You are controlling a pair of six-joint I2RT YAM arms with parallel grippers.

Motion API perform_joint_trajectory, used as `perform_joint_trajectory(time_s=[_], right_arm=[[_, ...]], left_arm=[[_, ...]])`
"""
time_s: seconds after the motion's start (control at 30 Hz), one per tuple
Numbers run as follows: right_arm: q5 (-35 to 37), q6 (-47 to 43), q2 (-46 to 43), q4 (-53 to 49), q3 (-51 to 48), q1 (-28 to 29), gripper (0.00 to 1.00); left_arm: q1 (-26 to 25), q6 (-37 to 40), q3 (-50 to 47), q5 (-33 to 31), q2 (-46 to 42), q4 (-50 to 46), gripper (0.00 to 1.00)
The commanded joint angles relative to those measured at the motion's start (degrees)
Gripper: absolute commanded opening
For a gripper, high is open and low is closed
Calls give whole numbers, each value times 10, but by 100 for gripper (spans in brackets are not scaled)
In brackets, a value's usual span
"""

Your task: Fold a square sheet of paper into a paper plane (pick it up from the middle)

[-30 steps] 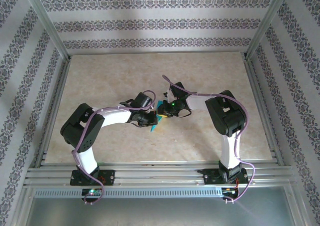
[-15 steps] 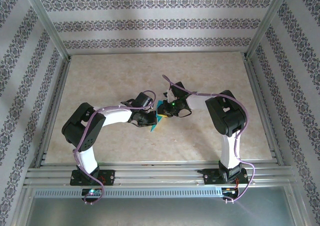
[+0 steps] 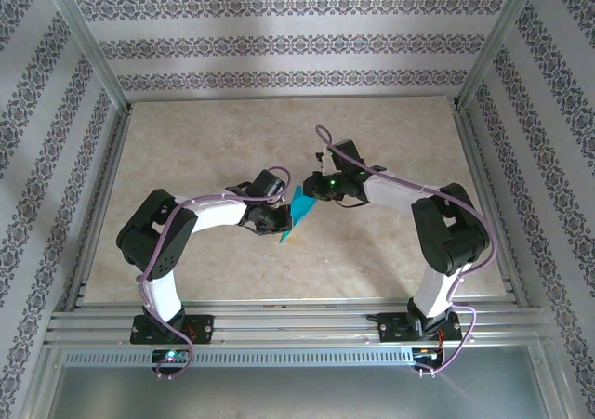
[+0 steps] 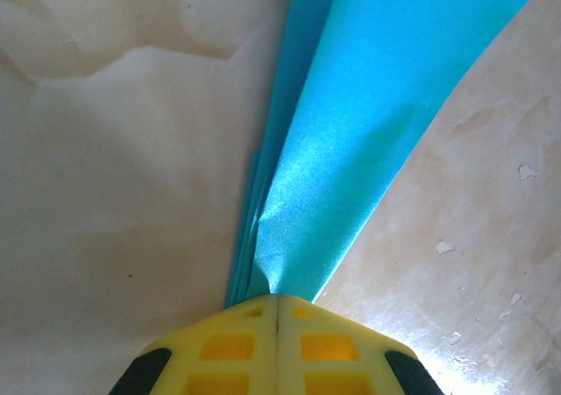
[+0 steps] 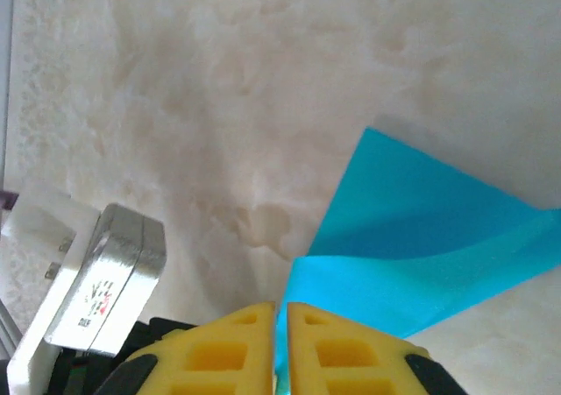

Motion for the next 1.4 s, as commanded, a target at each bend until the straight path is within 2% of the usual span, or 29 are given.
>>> perform_joint_trajectory(time_s=[0.0, 0.2, 0.4, 1.0, 1.1, 1.2, 1.37], right_arm=[[23, -1, 29, -10, -13, 19, 10], [6, -3, 68, -3, -1, 33, 6], [5, -19, 90, -7, -2, 18, 6], [17, -30, 140, 17, 28, -154, 7], [17, -30, 122, 18, 28, -175, 7], [28, -38, 67, 3, 25, -177, 7], [45, -21, -15, -3, -17, -130, 8]], left_arm=[[-2, 11, -8, -36, 26, -81, 0], [-2, 15, -4, -37, 29, -88, 0], [-2, 16, -6, -40, 30, -97, 0], [-2, 32, -17, -45, 36, -129, 0], [-2, 32, -11, -43, 37, -128, 0], [-3, 33, -2, -40, 40, -129, 0], [-3, 33, 5, -37, 41, -129, 0]])
